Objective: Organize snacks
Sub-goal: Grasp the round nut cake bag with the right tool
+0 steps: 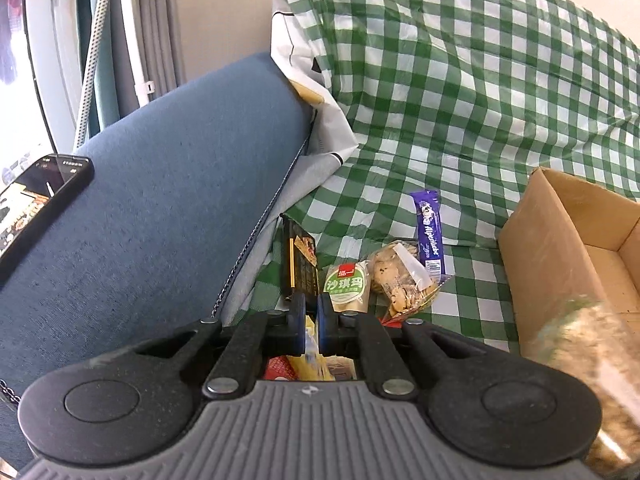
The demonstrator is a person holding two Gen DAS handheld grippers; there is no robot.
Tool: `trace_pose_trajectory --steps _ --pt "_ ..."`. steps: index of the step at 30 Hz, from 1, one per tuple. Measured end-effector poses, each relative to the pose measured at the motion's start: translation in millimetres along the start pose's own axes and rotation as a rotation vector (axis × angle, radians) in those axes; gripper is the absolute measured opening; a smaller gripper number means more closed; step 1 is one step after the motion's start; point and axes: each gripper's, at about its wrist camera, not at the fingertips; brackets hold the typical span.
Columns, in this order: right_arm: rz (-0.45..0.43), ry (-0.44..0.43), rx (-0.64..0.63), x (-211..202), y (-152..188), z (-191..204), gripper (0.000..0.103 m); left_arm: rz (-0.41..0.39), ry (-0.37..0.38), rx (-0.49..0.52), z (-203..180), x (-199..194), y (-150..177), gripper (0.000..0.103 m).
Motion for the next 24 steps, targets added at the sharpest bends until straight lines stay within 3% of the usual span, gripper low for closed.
trace_pose_trajectory --steps 5,12,15,17,24 --pt "-0.006 0.008 -0.011 -20.4 7.7 -10.6 0.081 0.063 0.051 -0.044 5.4 6.5 -1.6 0.006" --pt "-0.035 0.033 -0.001 -28.8 17.4 -15.1 0.081 0.188 0.108 -0.196 29.5 29.1 -2.4 0.008" --pt "-0.021 0.036 0.023 -28.3 20.3 -21.1 0.081 0.229 0.121 -0.238 33.5 39.1 -0.8 0.022" --pt "-0.019 0.035 0.033 -27.8 21.2 -23.0 0.081 0.245 0.125 -0.244 31.5 43.8 1.6 0.042" --pt "-0.023 0.024 0.043 -25.0 20.5 -23.6 0.081 0.307 0.067 -0.189 16.3 60.9 11.0 0.043"
Point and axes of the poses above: each gripper's, at about its wrist camera, not at the fingertips, and x roughly the way its jaws point, z to its left, y to its underside, and after that the axes turned 9 degrees about -x, right-handed
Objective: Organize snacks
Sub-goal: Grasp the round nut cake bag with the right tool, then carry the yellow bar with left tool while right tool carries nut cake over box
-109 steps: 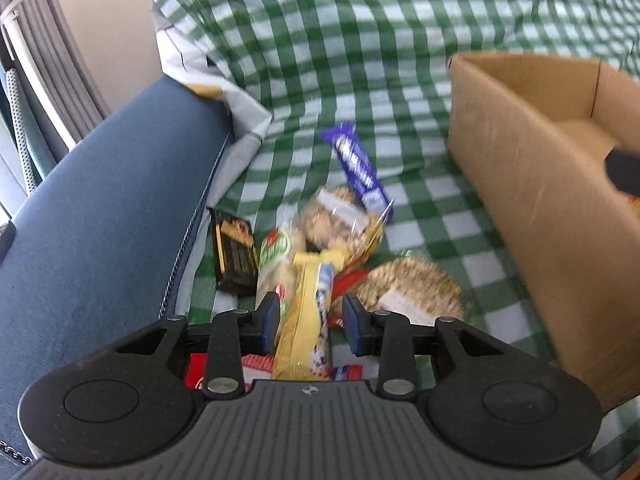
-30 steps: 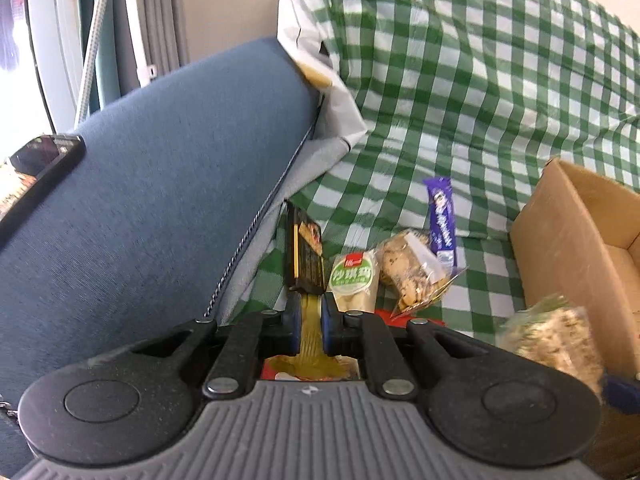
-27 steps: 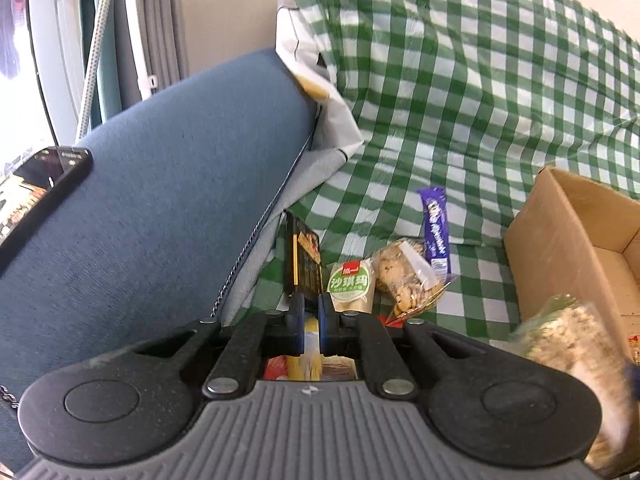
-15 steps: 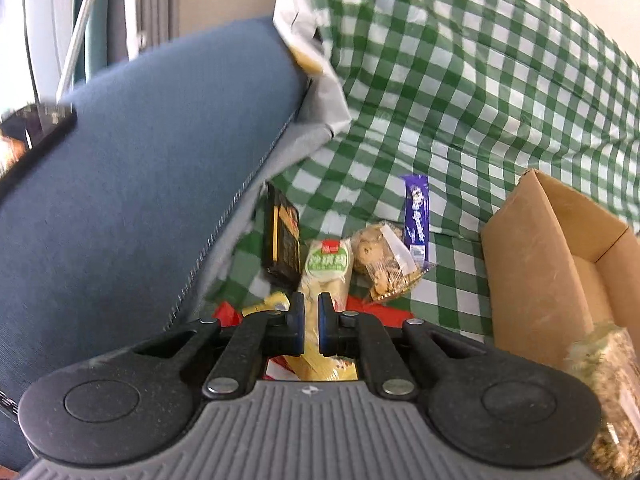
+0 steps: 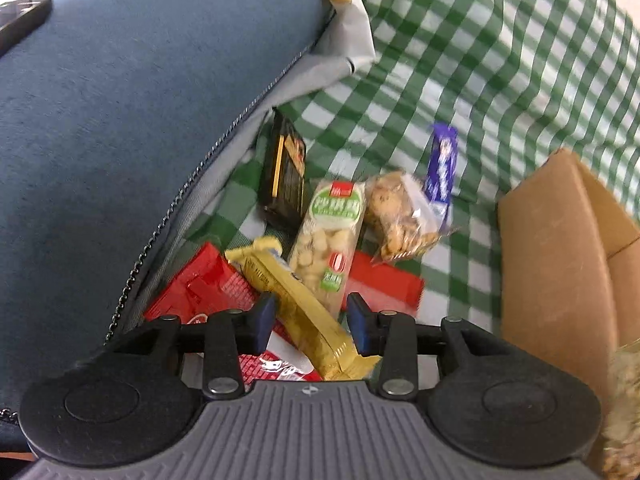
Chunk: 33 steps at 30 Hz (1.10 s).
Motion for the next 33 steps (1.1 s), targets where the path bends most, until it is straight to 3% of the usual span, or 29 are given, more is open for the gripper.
trace_pose_trajectory --steps 6,10,11,19,33 --pt "0.004 0.001 0.008 -0.7 1.2 -2.9 0.081 0.003 -0.075 0.086 -9.5 6.9 8.1 0.039" --pt "0.005 -0.003 0.007 0.9 1.8 -2.3 0.081 -0.007 -0.107 0.129 -12.9 7.3 13.8 0.014" --pt "0.007 -0.004 0.007 1.8 2.0 -1.7 0.081 -0.019 -0.104 0.131 -12.5 5.4 14.3 0.013" --pt "0.000 -0.009 0.004 3.6 -0.2 0.7 0.081 -0.181 -0.032 0.162 -21.9 -30.1 17.2 0.012" --pt "-0.063 0.047 0.082 -12.1 -0.9 -17.7 0.081 -0.321 0.004 0.253 -56.3 -82.4 27.0 0.012"
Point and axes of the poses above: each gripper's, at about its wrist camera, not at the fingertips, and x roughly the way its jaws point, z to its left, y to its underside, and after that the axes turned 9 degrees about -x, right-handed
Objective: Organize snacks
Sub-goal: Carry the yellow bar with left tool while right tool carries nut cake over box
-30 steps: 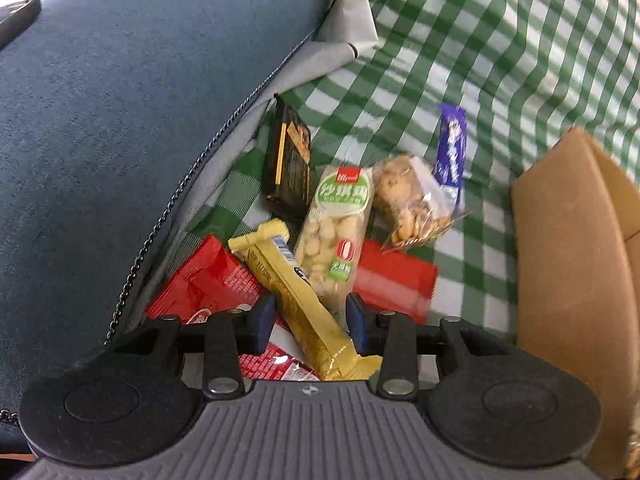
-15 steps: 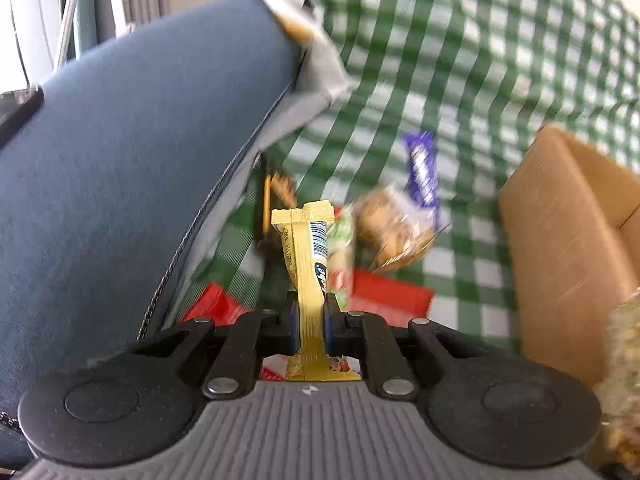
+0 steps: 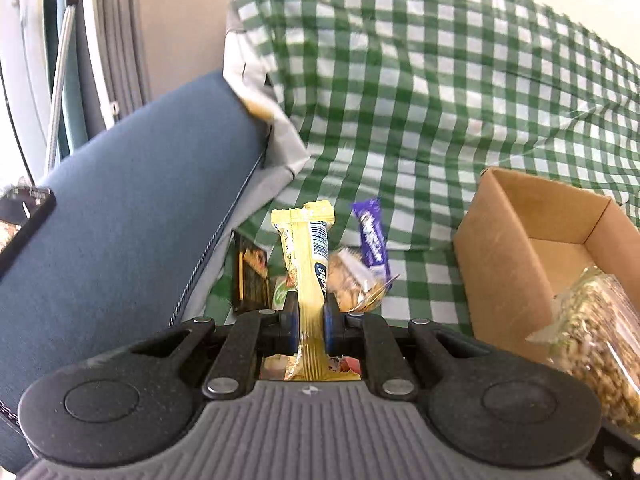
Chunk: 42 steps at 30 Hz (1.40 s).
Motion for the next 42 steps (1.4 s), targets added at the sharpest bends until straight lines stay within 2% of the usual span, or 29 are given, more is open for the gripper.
trace_pose_trajectory --steps 8,13,24,33,42 --pt "-0.034 0.038 0.046 -7.8 -2.5 -14.7 0.081 -0.056 0.031 0.005 -17.0 -17.4 -7.4 0.012" --pt "-0.053 0.064 0.079 -12.9 -3.2 -26.8 0.081 -0.102 0.030 0.080 -36.4 -22.4 -2.3 0.012" --pt "-0.054 0.135 0.122 -23.5 4.5 -57.1 0.081 -0.088 0.060 0.118 -61.2 -8.6 5.0 0.012" --pt "-0.061 0.205 0.178 -38.8 13.3 -86.8 0.081 -0.117 0.078 0.172 -80.9 -9.0 12.8 0.012" --pt "-0.049 0.294 0.226 -41.8 20.6 -108.6 0.081 -0.203 0.148 0.276 -111.1 -23.2 27.5 0.012"
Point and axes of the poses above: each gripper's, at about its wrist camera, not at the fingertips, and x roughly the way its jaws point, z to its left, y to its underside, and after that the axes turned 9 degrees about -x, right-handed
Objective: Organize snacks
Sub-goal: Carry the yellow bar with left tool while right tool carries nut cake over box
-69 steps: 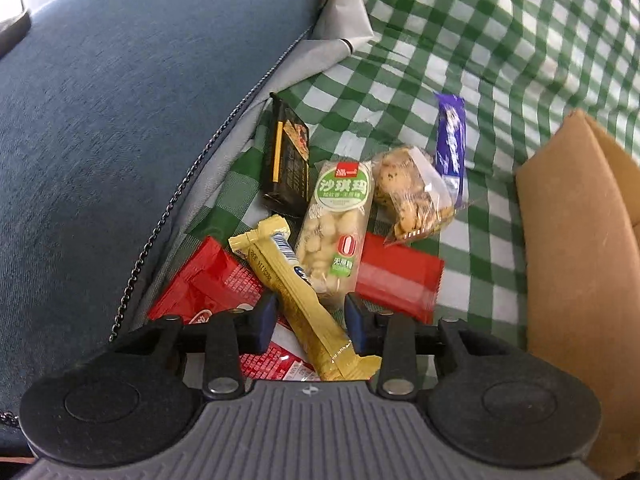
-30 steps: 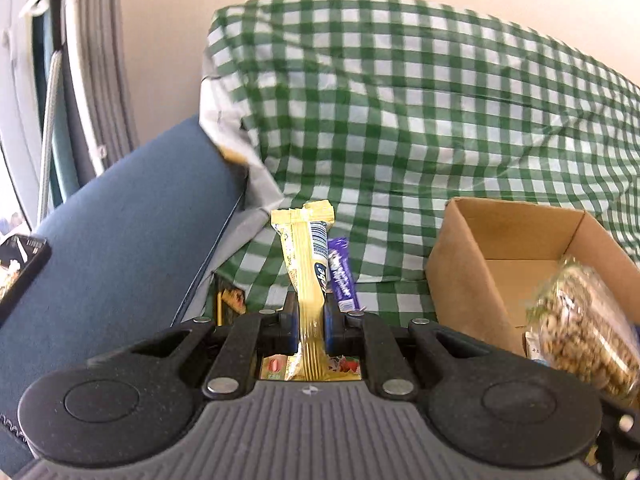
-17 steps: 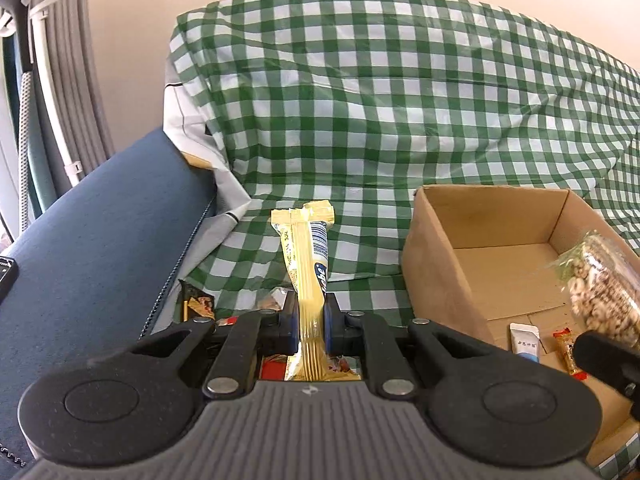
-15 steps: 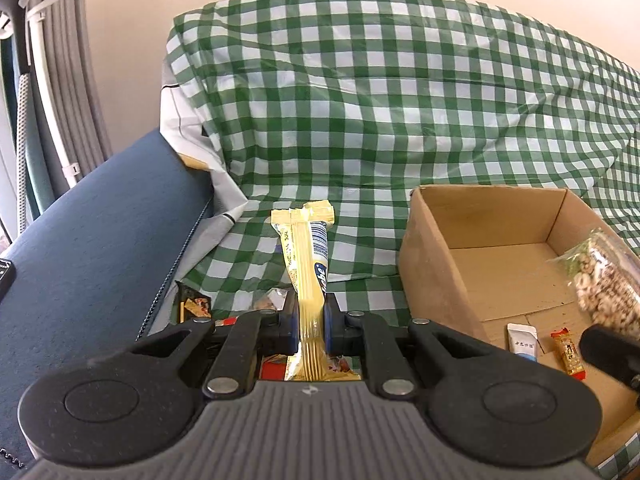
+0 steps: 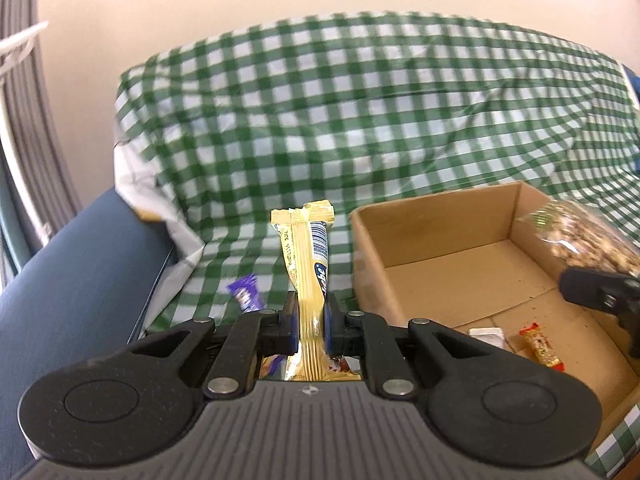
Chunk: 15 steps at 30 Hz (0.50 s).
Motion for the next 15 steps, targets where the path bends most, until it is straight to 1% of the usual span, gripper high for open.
trace_pose_trajectory --steps 5,15 --pt "0.010 0.035 0.025 2.9 1.3 -7.3 0.081 -0.047 0.049 0.051 -14.3 -9.2 3.5 0.012" --pt "0.014 0.067 0.048 4.0 4.7 -14.4 0.081 -0.099 0.124 0.078 -26.3 -20.4 6.7 0.012"
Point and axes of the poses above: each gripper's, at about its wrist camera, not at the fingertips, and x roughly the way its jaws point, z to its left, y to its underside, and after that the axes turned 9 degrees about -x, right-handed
